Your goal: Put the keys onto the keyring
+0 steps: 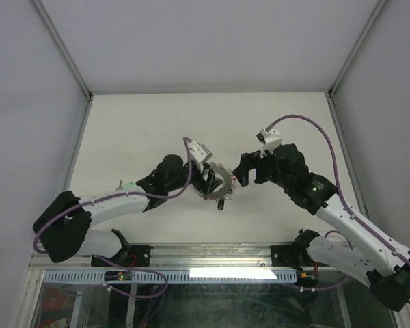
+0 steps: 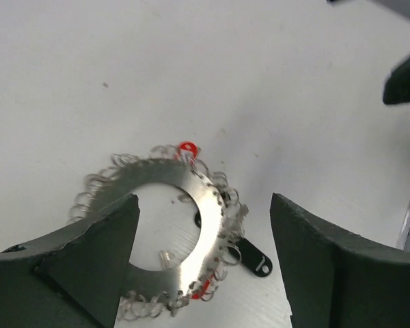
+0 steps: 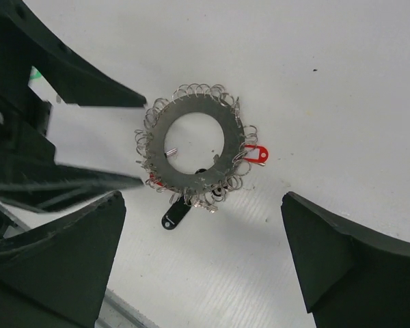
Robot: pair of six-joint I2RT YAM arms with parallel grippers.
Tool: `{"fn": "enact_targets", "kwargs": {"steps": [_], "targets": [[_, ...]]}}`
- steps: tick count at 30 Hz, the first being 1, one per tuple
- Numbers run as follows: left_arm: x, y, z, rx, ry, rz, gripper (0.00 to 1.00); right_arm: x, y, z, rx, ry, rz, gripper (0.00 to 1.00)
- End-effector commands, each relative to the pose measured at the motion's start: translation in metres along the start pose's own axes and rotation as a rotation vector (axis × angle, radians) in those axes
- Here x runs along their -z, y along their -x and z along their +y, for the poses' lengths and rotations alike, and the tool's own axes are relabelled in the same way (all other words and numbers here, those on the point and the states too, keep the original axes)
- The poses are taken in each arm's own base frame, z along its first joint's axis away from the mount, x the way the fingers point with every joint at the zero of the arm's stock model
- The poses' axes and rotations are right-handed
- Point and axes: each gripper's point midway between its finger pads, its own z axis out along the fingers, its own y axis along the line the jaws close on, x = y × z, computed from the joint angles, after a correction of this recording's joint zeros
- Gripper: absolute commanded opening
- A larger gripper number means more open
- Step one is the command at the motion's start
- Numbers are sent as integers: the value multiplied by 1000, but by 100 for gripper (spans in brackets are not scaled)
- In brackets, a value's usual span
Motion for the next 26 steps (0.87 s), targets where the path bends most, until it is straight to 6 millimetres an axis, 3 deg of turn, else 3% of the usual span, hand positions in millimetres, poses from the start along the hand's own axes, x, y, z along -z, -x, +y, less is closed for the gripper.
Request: {"fn": "enact_targets", "kwargs": {"steps": [1, 5, 8, 11, 16, 20, 26], "targets": [[32, 73, 17, 113, -18, -248, 80, 16, 40, -10, 30, -60, -159, 100], [66, 107, 40, 176, 97, -365, 98, 38, 64, -11, -7, -58, -319, 100], [91, 120, 54, 238, 202, -422, 99, 55, 73, -20, -58, -93, -418, 100], [115, 121, 64, 299, 303, -456, 99, 71, 75, -29, -111, -127, -484, 100], [152, 106, 86, 388, 495, -471, 99, 84, 63, -48, -180, -212, -502, 100], [165, 95, 94, 437, 575, -451, 99, 84, 51, -51, -201, -215, -497, 100], [167, 105, 89, 455, 556, -445, 99, 77, 44, -55, -183, -237, -464, 100]]}}
